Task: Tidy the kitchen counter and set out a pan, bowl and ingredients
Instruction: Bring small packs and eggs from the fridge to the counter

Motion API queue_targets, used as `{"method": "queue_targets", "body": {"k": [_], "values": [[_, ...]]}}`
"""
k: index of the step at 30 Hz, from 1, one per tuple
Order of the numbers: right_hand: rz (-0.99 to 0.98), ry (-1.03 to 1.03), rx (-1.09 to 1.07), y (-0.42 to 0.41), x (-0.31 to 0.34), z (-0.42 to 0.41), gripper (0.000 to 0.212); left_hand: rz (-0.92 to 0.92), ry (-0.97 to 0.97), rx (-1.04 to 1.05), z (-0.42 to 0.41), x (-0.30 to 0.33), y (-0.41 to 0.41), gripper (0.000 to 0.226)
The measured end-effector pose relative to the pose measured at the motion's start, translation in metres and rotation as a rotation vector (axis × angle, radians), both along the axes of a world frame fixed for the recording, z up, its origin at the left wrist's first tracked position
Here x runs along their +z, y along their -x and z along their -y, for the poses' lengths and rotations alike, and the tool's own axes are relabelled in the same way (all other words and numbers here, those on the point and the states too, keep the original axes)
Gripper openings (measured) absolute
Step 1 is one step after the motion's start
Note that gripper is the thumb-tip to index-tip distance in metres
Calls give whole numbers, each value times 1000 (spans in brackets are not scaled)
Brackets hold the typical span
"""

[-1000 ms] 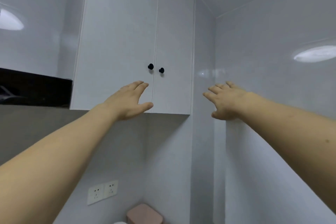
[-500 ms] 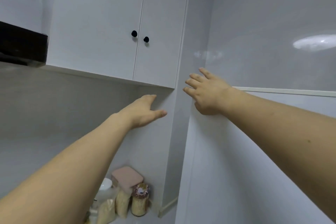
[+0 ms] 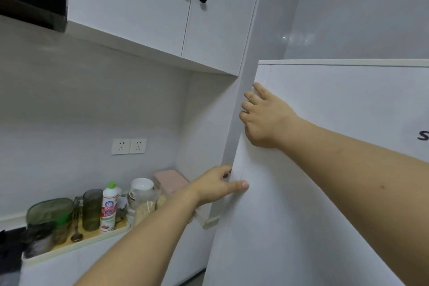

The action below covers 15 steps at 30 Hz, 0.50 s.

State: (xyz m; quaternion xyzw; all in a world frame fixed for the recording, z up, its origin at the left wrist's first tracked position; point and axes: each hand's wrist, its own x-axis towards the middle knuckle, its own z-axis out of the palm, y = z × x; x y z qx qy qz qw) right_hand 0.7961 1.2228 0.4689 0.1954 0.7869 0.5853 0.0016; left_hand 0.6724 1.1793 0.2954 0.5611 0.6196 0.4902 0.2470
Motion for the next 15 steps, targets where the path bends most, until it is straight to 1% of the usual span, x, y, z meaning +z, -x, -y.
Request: {"method": "queue_targets", "body": {"k": [3, 7, 11, 13, 15], "values": [[4, 60, -3, 6, -14, 5, 48, 184, -25, -44, 0, -5, -3, 34], [1, 49, 58, 1, -31, 2, 48, 271, -105, -12, -3, -18, -10, 29], [-22, 10, 94, 0, -36, 3, 48, 400, -216, 24, -7, -33, -22, 33], [-40, 22, 123, 0, -40, -2, 54, 437, -250, 29, -6, -37, -29, 33], [-75, -4, 195, 3, -45, -7, 71, 445, -275, 50, -5, -38, -31, 34]]}}
